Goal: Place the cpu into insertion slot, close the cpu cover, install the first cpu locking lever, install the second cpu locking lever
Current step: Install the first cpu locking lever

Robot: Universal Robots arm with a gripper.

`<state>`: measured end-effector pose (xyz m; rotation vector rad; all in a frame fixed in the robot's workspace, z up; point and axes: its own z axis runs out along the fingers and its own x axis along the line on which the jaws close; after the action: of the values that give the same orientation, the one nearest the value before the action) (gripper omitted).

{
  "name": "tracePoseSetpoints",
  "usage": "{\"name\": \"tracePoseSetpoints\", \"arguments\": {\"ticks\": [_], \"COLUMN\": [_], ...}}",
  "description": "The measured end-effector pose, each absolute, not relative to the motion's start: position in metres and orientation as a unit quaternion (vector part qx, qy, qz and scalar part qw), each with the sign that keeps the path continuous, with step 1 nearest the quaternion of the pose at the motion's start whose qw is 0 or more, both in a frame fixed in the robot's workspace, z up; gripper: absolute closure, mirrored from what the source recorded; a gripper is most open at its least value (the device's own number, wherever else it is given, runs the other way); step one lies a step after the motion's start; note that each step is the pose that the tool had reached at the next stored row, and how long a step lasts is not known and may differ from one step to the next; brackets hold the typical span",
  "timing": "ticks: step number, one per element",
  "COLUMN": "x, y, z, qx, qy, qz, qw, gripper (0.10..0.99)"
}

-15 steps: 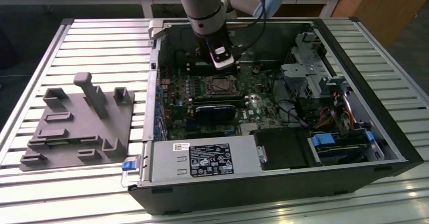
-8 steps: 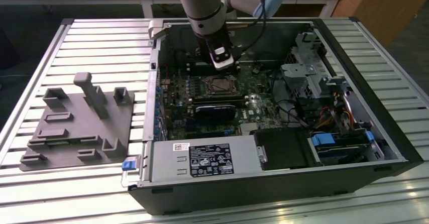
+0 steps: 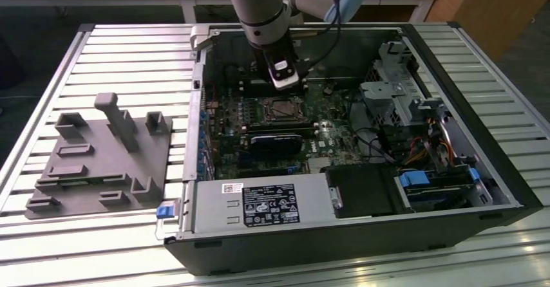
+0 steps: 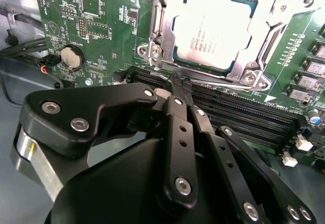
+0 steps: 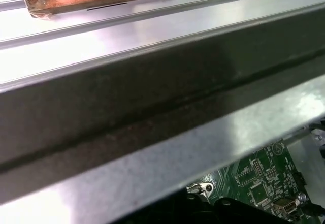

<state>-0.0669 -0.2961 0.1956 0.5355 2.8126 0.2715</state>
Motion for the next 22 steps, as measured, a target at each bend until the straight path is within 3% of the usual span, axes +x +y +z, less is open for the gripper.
{"name": "tracePoseSetpoints", "arguments": {"ticks": [22], "x": [-0.0669], "y": [-0.2968], "z": [0.1894], "qx": [0.191], "qy": [0.968], "qz": [0.09], "qw": [0.134], "gripper": [0.98]}}
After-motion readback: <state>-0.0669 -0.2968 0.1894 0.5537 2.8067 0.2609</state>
